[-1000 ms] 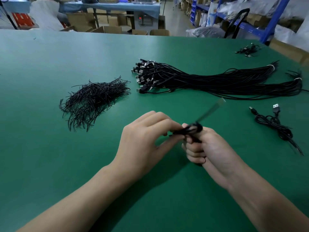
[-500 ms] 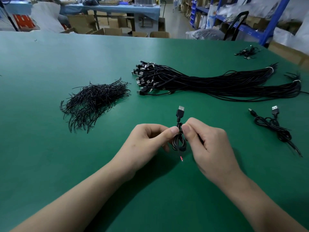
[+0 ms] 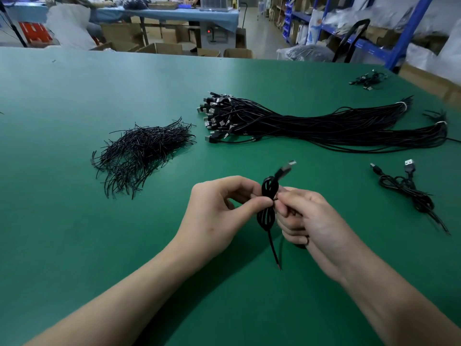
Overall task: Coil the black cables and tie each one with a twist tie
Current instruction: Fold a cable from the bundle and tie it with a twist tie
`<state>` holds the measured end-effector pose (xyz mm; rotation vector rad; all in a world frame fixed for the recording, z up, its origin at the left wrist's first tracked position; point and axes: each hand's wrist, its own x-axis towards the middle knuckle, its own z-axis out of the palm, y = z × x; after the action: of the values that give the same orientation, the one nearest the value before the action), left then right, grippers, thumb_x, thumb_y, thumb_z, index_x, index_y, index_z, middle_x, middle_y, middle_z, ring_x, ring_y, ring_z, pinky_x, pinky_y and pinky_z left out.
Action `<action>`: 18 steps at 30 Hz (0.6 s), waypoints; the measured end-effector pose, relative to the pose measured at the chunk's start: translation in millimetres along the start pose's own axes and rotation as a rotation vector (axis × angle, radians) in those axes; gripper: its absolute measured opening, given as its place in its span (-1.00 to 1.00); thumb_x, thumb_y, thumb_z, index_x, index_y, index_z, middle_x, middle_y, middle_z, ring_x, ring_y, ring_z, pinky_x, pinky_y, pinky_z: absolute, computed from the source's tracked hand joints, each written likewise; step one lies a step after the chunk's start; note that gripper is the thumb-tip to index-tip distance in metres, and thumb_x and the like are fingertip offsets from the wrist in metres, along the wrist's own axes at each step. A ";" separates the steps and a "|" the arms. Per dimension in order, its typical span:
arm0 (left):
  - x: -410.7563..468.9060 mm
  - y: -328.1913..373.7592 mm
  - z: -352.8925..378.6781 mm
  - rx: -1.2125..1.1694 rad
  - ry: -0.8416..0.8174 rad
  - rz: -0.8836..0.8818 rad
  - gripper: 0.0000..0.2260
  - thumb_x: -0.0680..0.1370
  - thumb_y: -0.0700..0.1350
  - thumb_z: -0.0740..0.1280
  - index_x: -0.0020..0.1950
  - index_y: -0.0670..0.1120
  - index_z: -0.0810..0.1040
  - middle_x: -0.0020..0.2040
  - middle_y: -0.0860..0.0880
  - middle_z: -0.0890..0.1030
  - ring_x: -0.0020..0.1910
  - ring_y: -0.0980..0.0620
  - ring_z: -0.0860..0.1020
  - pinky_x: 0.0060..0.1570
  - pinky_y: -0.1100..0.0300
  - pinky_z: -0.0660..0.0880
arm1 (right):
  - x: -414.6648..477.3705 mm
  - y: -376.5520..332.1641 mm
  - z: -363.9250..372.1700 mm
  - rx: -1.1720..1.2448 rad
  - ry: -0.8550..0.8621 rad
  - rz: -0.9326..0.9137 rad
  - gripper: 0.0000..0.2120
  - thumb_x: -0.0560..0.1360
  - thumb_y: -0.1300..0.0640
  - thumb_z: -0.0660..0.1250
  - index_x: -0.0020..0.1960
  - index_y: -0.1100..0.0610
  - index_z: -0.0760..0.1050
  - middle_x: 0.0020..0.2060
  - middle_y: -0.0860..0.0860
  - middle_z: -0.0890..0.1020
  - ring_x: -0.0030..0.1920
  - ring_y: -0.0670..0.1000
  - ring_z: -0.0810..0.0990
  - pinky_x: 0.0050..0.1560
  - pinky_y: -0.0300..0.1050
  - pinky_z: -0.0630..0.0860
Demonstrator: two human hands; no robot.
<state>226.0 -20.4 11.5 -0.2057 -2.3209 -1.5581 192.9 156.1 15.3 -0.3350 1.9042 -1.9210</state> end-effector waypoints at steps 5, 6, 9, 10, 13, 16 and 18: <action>0.0 -0.2 -1.4 0.326 0.092 0.305 -0.88 0.47 -0.04 0.55 -0.13 -0.05 0.69 -0.23 0.16 0.67 -0.23 0.23 0.62 -0.17 0.54 0.33 | 1.4 -0.8 -8.8 0.214 -0.106 0.151 -0.57 0.67 0.12 0.13 -0.37 0.04 0.43 -0.52 -0.07 0.13 -0.51 -0.07 0.05 -0.55 -0.23 0.07; 0.2 -0.4 -0.3 0.276 0.082 0.243 -0.89 0.47 -0.04 0.56 -0.14 -0.04 0.69 -0.25 0.15 0.68 -0.23 0.22 0.62 -0.18 0.53 0.35 | 1.6 -0.7 -9.2 0.183 -0.096 0.147 -0.58 0.68 0.09 0.13 -0.36 0.04 0.43 -0.51 -0.06 0.14 -0.51 -0.06 0.06 -0.54 -0.22 0.07; 2.1 -1.1 1.4 -0.042 0.032 -0.097 -0.93 0.46 -0.08 0.56 -0.16 -0.04 0.70 -0.26 0.05 0.71 -0.25 0.11 0.67 -0.18 0.34 0.51 | -0.1 -2.0 -5.2 -0.102 0.048 0.055 -0.59 0.67 -0.11 0.17 -0.27 0.05 0.48 -0.51 -0.01 0.30 -0.50 -0.05 0.20 -0.48 -0.19 0.18; 2.9 -1.3 1.7 -0.139 0.030 -0.178 -0.93 0.46 -0.09 0.55 -0.14 -0.06 0.71 -0.26 0.00 0.72 -0.26 0.09 0.68 -0.18 0.32 0.53 | -1.2 -3.2 -3.0 -0.213 0.103 -0.002 -0.59 0.64 -0.19 0.17 -0.23 0.04 0.50 -0.48 -0.02 0.40 -0.48 -0.06 0.30 -0.44 -0.16 0.26; 2.6 -1.3 4.3 -0.319 -0.004 -0.298 -0.90 0.51 -0.08 0.50 -0.10 -0.11 0.72 -0.28 -0.04 0.72 -0.31 0.17 0.64 -0.30 0.40 0.45 | -5.4 -10.8 1.8 -0.442 0.170 -0.157 -0.68 0.52 -0.31 0.27 -0.07 -0.07 0.54 -0.33 -0.14 0.64 -0.32 -0.12 0.58 -0.28 -0.09 0.48; 3.4 1.0 13.2 -0.412 -0.084 -0.367 -0.86 0.56 -0.07 0.44 -0.06 -0.12 0.73 -0.24 -0.06 0.73 -0.24 0.15 0.66 -0.30 0.37 0.45 | -5.7 -17.3 0.3 -0.497 0.169 -0.183 -0.82 0.51 -0.13 0.42 -0.06 -0.04 0.54 -0.24 -0.11 0.72 -0.21 -0.08 0.71 -0.24 -0.14 0.55; 8.7 1.9 16.2 -0.416 -0.138 -0.388 -0.79 0.63 -0.04 0.36 -0.01 -0.13 0.72 -0.17 -0.07 0.75 -0.18 0.10 0.70 -0.29 0.35 0.47 | -3.0 -20.3 -8.5 -0.531 0.224 -0.149 -0.83 0.48 -0.07 0.47 -0.09 -0.01 0.55 -0.27 -0.06 0.72 -0.24 -0.03 0.71 -0.28 -0.09 0.56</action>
<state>215.3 -5.3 10.7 0.0481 -2.2010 -2.2797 189.3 164.7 35.4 -0.4381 2.5982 -1.5596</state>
